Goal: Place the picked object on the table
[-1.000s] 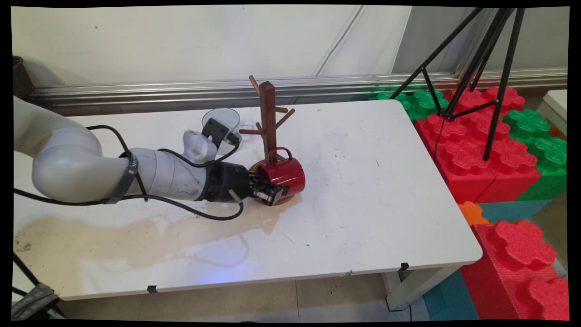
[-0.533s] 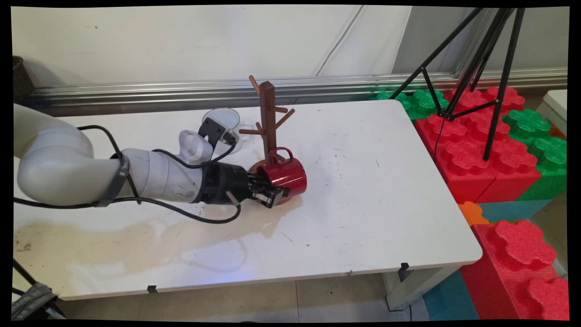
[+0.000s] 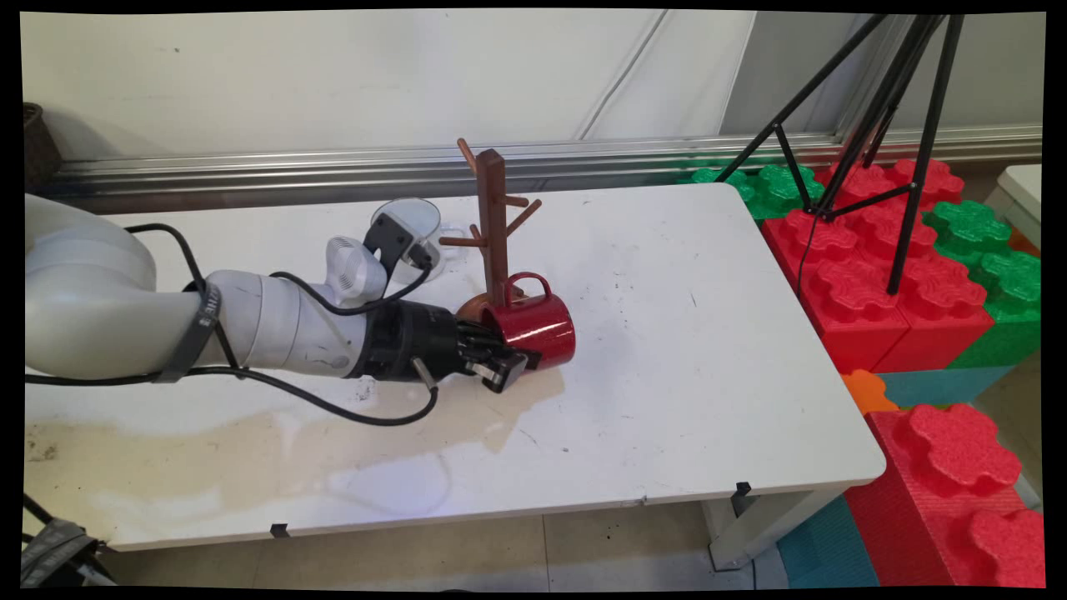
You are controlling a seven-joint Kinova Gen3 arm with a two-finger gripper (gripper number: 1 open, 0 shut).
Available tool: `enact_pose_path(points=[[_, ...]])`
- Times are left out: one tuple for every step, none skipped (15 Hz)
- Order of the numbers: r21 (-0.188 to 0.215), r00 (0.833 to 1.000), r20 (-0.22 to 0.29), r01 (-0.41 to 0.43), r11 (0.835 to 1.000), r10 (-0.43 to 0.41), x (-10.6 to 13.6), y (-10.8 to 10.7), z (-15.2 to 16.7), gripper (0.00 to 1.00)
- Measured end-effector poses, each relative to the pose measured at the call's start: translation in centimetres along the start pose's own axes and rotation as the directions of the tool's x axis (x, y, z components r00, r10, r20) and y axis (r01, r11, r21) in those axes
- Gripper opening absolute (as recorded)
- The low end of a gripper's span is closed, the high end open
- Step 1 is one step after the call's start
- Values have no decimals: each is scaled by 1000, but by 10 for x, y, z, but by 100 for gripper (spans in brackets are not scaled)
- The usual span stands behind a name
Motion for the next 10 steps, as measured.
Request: enact_pose_path(points=[[-5,1000,2,-11,1000,11,1,2,-1,0],[-8,1000,4,-19,1000,19,2,3,-2,0],[-13,999,7,-32,999,32,3,5,-4,0],[-16,999,9,-40,999,40,3,7,-6,0],[-21,999,12,-53,998,53,4,9,-8,0],[-24,998,13,-60,998,61,5,10,-10,0],[-29,997,15,-72,997,73,6,12,-13,0],[-32,997,16,-80,996,81,7,13,-15,0],[-37,995,18,-93,995,93,9,15,-18,0],[-41,995,19,-101,994,101,10,16,-20,0]])
